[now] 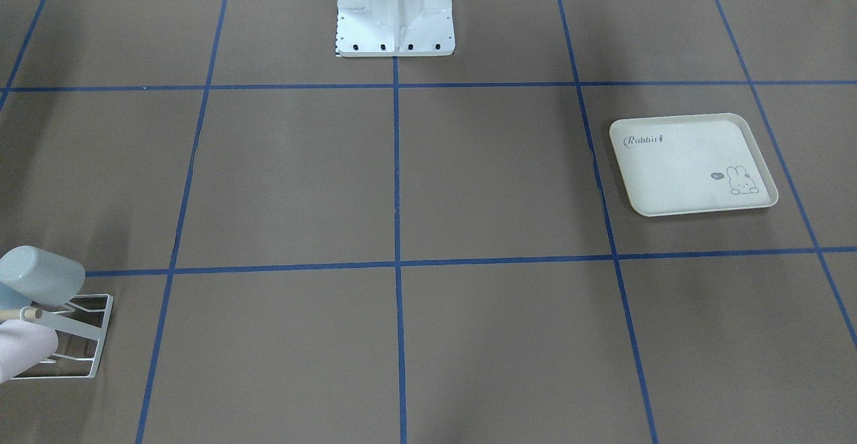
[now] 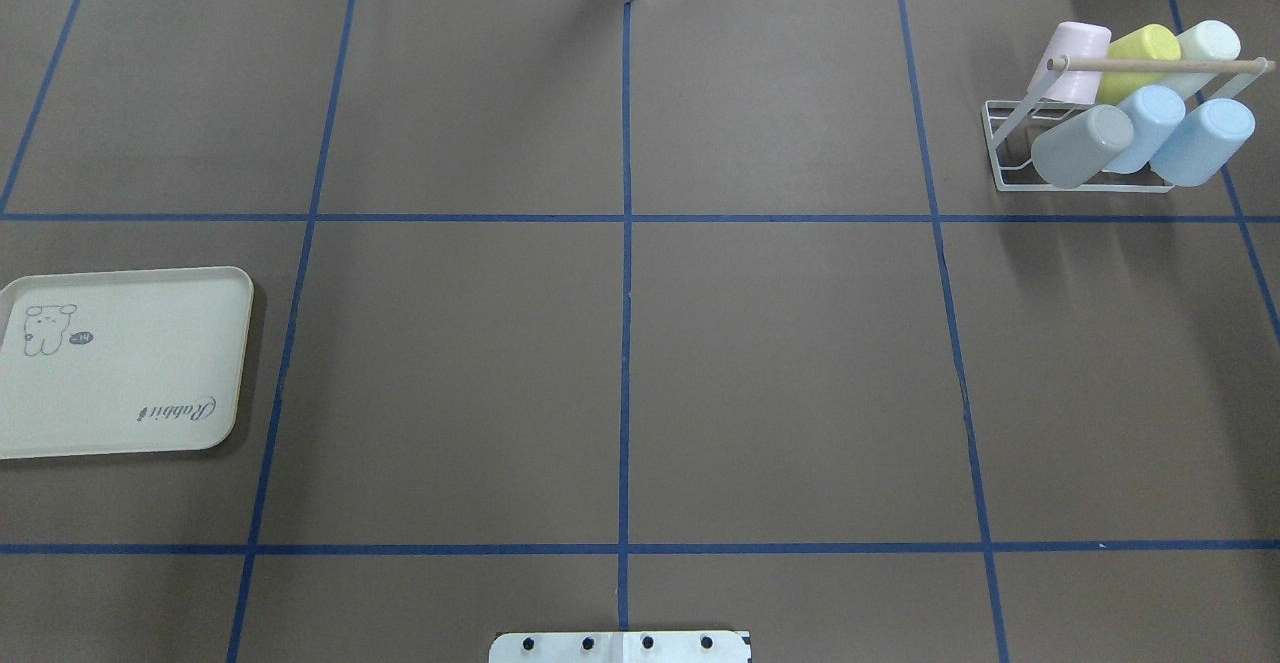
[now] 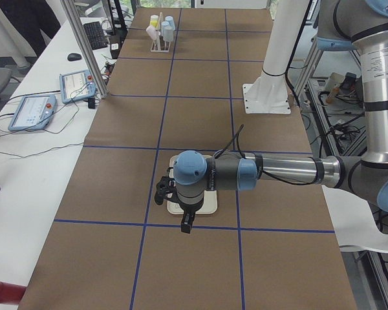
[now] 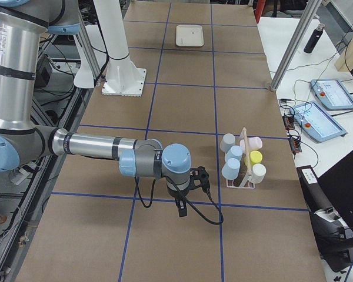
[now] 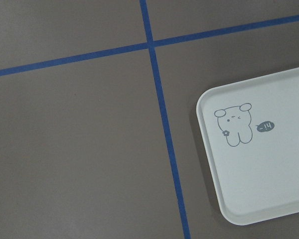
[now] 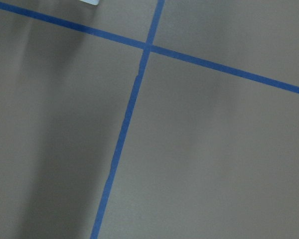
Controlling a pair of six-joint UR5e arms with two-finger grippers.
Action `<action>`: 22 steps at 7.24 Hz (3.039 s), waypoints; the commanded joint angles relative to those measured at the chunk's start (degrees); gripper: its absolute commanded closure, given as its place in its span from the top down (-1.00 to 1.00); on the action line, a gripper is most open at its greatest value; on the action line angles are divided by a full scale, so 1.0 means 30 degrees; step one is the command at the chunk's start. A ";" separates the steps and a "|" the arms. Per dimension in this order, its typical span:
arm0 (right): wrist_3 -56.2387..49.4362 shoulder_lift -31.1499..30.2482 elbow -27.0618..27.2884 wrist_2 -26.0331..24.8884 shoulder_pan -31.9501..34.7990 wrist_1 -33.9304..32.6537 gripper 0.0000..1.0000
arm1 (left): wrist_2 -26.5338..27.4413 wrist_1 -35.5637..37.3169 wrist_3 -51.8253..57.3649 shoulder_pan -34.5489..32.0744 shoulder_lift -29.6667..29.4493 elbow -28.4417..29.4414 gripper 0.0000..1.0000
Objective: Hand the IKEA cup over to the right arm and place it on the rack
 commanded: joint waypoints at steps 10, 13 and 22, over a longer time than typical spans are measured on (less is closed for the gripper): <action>0.0042 -0.0608 -0.0168 0.0033 0.0037 0.0174 1.00 | 0.0157 -0.0005 0.0104 -0.0180 0.0525 -0.0185 1.00; 0.0044 -0.0490 0.0070 -0.0171 0.0037 0.0203 1.00 | 0.0156 -0.0005 0.0104 -0.0151 0.0496 -0.0157 1.00; -0.0044 -0.0519 0.0011 -0.0143 0.0037 0.1345 1.00 | 0.0186 -0.0034 0.0133 -0.0151 0.0906 -0.0156 1.00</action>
